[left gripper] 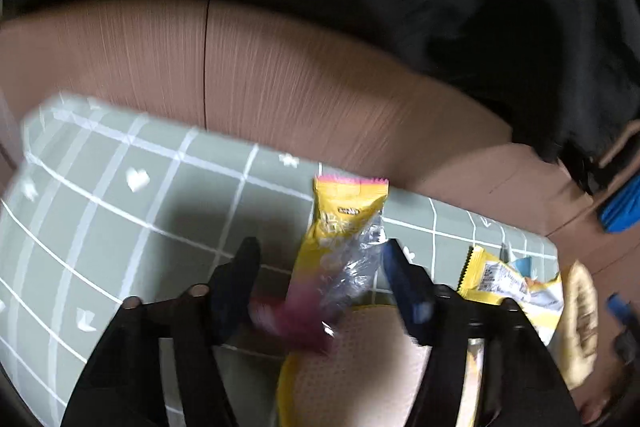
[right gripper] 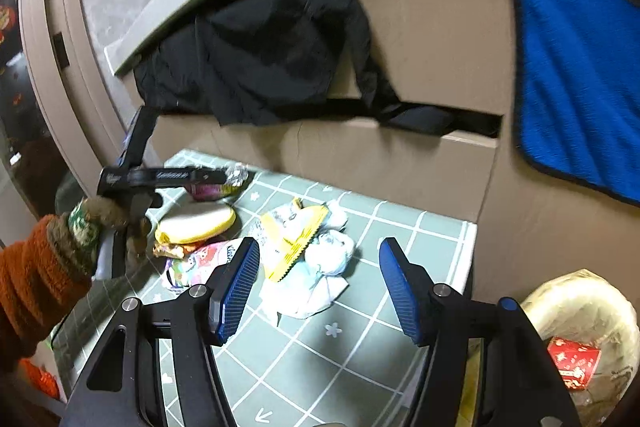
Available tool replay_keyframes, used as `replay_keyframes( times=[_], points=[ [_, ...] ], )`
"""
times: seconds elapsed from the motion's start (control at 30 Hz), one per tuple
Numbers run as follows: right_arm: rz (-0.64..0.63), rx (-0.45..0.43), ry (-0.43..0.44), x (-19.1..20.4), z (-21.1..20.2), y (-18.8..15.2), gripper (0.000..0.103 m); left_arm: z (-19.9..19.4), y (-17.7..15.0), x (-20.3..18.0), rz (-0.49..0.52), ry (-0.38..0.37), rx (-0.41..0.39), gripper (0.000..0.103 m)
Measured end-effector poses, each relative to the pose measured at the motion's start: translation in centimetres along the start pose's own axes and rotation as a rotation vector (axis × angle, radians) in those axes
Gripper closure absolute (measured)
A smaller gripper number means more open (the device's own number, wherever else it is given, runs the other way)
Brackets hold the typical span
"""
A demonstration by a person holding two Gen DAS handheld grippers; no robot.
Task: Collect trash
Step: 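Grasp the yellow snack packet with the left gripper while the right gripper grasps the white-blue plastic bundle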
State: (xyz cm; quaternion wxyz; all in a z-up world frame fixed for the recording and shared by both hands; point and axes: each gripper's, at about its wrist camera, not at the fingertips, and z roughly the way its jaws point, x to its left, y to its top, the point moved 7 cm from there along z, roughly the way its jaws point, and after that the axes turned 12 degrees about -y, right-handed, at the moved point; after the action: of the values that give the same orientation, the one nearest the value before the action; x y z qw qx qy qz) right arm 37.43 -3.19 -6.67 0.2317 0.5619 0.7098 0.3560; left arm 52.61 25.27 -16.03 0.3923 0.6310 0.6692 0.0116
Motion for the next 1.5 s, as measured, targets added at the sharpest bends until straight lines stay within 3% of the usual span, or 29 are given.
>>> replay_keyframes(
  times=[0.1,0.3,0.43,0.57,0.7,0.9,1.13,1.3,1.5],
  points=[
    [-0.025,0.038,0.019,0.8,1.7,-0.2,0.043,-0.6,-0.6,0.7,-0.064,-0.052,-0.02,0.073],
    [-0.038,0.077,0.059,1.7,6.3,0.9,0.043,-4.9,-4.5,-0.7,-0.064,-0.092,-0.065,0.074],
    [-0.004,0.124,0.103,2.4,9.7,1.9,0.043,-8.1,-7.6,-1.8,-0.057,-0.088,-0.104,0.074],
    [-0.051,0.191,0.103,4.4,12.1,1.0,0.044,-11.5,-9.3,-2.0,-0.084,-0.07,-0.166,0.074],
    [-0.161,0.154,0.105,7.2,10.0,-0.4,0.054,-14.6,-10.8,-2.7,-0.074,-0.056,-0.226,0.074],
    [-0.211,0.186,0.239,9.3,5.2,-3.6,0.056,-16.2,-13.5,-5.3,-0.041,-0.078,-0.24,0.073],
    [-0.253,0.116,0.145,9.4,0.9,-5.1,0.051,-16.0,-15.7,-6.3,-0.063,-0.109,-0.211,0.073],
    [-0.256,0.09,0.062,7.7,0.6,-5.2,0.049,-16.0,-16.7,-6.7,-0.061,-0.091,-0.211,0.073],
    [-0.099,0.109,0.056,4.2,2.0,-5.9,0.045,-16.0,-17.0,-6.9,-0.05,-0.067,-0.211,0.073]
  ],
)
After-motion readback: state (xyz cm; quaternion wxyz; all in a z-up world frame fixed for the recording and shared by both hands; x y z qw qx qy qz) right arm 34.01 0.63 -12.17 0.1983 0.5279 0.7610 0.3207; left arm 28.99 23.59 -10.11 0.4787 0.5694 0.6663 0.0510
